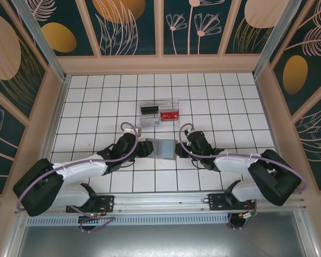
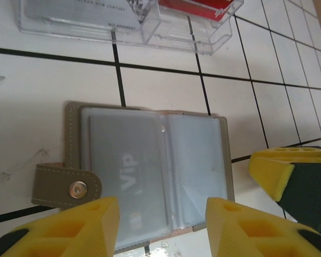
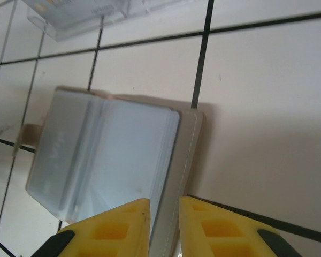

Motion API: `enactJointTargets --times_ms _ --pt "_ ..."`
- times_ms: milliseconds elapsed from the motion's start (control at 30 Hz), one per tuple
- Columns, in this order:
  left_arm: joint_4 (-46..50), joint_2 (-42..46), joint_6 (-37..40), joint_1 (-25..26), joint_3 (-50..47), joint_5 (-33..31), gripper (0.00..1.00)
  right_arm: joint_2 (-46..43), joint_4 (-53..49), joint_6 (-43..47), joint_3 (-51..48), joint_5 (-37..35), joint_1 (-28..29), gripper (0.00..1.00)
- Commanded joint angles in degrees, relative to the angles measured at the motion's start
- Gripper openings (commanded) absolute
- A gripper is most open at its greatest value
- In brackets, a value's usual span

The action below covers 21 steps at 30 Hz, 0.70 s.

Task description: Take the credit cards out of the card holder

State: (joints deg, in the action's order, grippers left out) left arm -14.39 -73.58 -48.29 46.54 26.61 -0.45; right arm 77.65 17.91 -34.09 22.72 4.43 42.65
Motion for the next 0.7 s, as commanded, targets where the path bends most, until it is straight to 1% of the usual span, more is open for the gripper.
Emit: enactJointTargets --times_ms 0,200,367,500,667 --pt "-0.48 -1.86 0.12 0.74 2.01 -0.13 0.47 2.01 2.31 -1.18 1.23 -0.47 1.17 0.21" --pt "0.91 -5.09 0.96 0.85 3.43 -0.49 0.48 5.26 0.32 -0.98 3.57 -1.18 2.30 0.21" --pt "2.13 -5.51 1.01 0.89 3.39 -2.26 0.49 6.32 -0.32 -1.05 4.35 -1.43 2.95 0.21" --pt "3.16 -5.68 1.10 0.83 3.38 -3.46 0.54 6.50 -1.03 -1.33 4.81 -2.12 3.05 0.22" --pt "3.23 -6.59 1.29 0.91 3.84 -3.77 0.55 7.72 -1.63 -1.25 5.66 -1.92 3.27 0.21"
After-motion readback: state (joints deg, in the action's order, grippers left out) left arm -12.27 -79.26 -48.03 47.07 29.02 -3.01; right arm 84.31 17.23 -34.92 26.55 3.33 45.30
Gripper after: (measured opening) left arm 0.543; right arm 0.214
